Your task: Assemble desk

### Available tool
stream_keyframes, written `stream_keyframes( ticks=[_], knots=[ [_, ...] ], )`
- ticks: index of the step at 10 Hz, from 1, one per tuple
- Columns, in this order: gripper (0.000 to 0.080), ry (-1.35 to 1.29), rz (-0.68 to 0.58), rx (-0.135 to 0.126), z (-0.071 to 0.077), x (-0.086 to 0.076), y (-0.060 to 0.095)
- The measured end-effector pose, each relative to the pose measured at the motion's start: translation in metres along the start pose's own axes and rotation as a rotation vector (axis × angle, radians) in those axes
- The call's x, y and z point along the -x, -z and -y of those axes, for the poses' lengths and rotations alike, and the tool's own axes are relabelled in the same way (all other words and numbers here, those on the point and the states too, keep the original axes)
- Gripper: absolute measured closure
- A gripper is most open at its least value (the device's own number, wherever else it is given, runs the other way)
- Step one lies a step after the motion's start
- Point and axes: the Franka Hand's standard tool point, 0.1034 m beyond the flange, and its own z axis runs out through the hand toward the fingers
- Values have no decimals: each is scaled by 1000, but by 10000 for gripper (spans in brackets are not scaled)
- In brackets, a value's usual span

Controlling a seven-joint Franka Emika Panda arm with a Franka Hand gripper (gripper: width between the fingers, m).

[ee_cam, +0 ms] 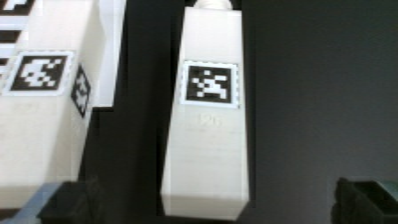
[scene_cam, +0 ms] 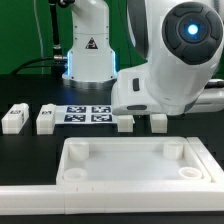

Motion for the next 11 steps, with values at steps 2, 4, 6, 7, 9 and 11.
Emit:
stream_keyframes(
  ticks=[2, 4, 6, 7, 9, 11],
  knots=[
    [151, -7, 30, -7, 4, -1, -22],
    [151, 3, 24, 4, 9, 1, -39],
    [151, 2, 21, 3, 9, 0, -37],
    [280, 2, 21, 3, 9, 0, -37],
    [425, 2, 21, 3, 9, 0, -38],
    [511, 2, 21, 3, 9, 0, -38]
  ],
)
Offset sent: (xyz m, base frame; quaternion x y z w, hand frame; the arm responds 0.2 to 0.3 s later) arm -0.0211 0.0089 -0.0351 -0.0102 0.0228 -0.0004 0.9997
